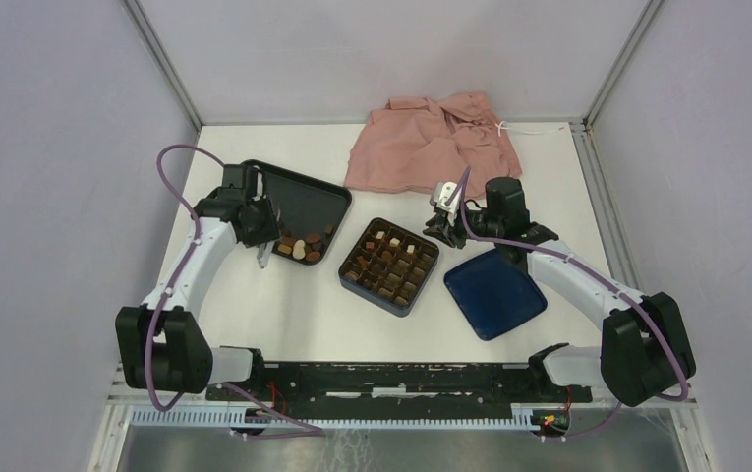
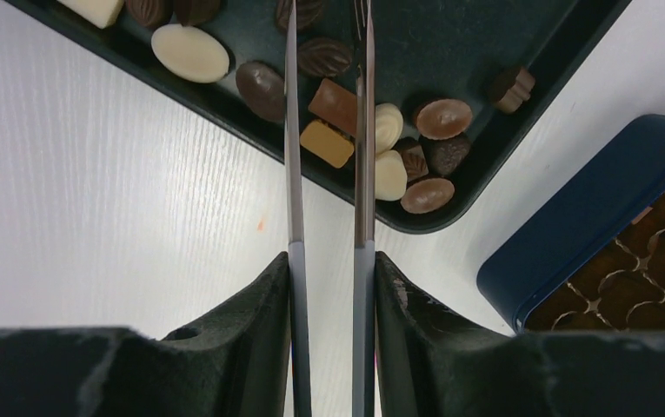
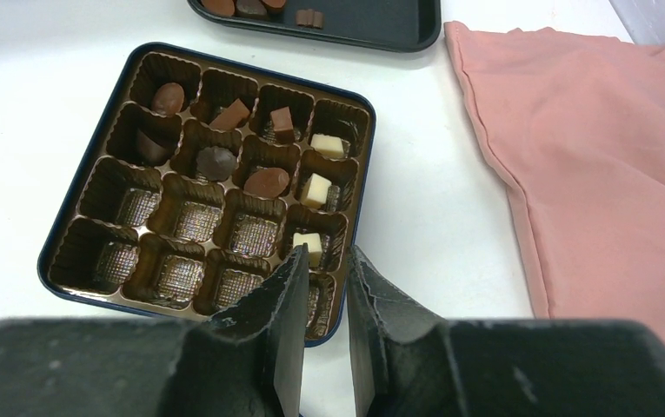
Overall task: Pack the chocolate
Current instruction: Pick up the fake chocolate from the plate.
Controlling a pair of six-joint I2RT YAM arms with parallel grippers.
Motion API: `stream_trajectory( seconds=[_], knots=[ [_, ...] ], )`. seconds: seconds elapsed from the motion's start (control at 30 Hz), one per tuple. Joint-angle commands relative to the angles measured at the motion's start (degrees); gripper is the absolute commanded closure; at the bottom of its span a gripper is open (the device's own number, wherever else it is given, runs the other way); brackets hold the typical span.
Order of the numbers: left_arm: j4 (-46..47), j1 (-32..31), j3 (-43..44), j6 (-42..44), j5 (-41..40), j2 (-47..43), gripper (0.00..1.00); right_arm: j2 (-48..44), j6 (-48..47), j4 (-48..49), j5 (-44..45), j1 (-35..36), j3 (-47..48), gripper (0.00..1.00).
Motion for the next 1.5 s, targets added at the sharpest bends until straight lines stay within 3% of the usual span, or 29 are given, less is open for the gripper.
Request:
stream_trajectory(
  seconds=[0.0,0.43,1.47],
  knots=[
    [2.8,0.6,4.6,4.9,1.9,2.8,0.58,-0.3,-0.9,0.3,-1.8,-0.1,2.7,0.72],
    [1.3,0.6,6.3,6.0,-1.4,7.6,0.57,1.0,-1.1,-0.4,-2.2,-0.1,3.1,0.72],
    [-3.3,0.5,4.6,2.6,-3.6,7.0,0.56,1.1,-0.9,-0.8,-3.4,-0.1,3.4,0.72]
  ],
)
